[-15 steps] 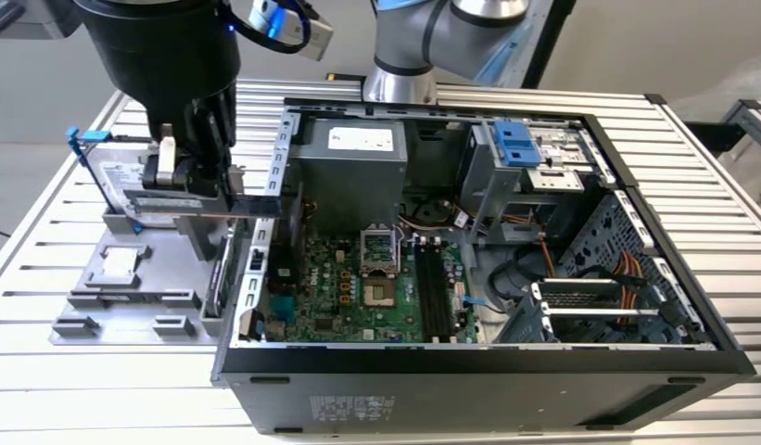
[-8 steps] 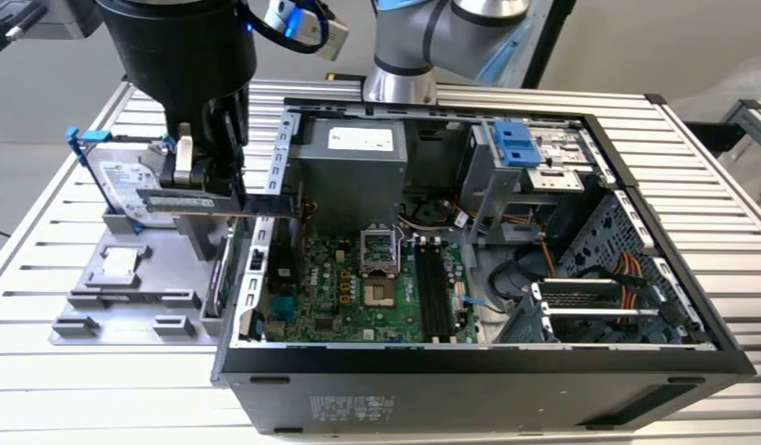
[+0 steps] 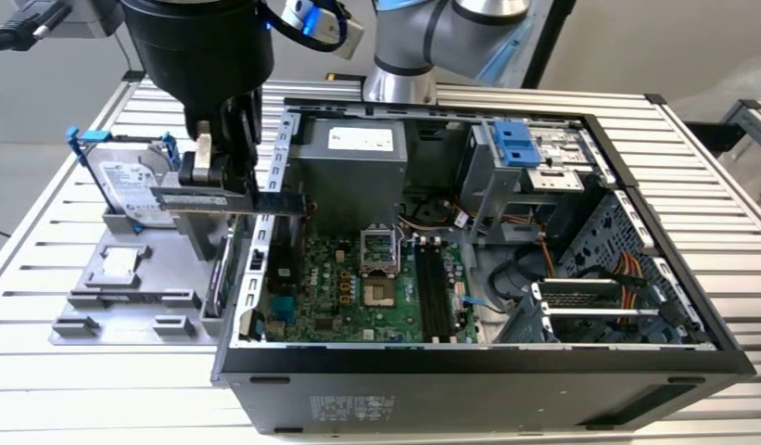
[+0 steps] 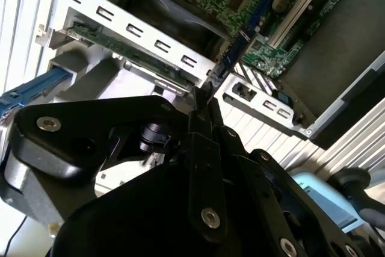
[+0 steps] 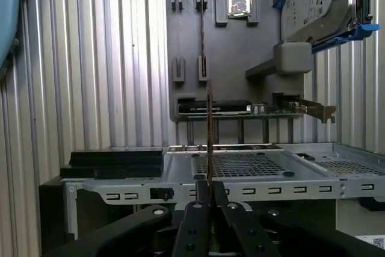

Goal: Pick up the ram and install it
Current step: 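Pick up the ram and move it above insertion slot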

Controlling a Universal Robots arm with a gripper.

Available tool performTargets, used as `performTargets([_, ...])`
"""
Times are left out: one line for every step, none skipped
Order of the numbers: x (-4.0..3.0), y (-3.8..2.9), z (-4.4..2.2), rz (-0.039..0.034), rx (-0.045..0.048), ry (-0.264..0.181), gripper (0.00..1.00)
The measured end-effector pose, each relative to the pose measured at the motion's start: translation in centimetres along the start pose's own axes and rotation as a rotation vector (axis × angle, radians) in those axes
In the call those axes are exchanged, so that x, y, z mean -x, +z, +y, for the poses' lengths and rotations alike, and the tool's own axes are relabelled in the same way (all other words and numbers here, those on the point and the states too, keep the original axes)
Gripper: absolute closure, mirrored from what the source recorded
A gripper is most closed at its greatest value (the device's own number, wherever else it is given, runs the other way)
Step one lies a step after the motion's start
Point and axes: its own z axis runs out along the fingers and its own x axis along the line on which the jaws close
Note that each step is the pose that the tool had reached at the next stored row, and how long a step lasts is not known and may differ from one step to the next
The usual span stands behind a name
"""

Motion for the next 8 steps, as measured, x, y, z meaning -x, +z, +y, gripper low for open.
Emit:
performTargets([0.05,0.00,-0.15,0.0000,0.0000,0.000,1.00])
performTargets([0.09,0.00,-0.31,0.0000,0.0001,0.000,1.00])
performTargets([0.14,-0.01,-0.46,0.0001,0.0001,0.000,1.00])
performTargets([0.18,-0.01,-0.62,0.0001,0.0000,0.000,1.00])
performTargets([0.22,-0.01,-0.77,0.0000,0.0000,0.000,1.00])
performTargets([0.26,-0.01,-0.91,0.0000,0.0000,0.000,1.00])
performTargets([0.30,-0.01,-1.05,0.0000,0.0000,0.000,1.00])
performTargets([0.33,-0.01,-1.19,0.0000,0.0000,0.000,1.00])
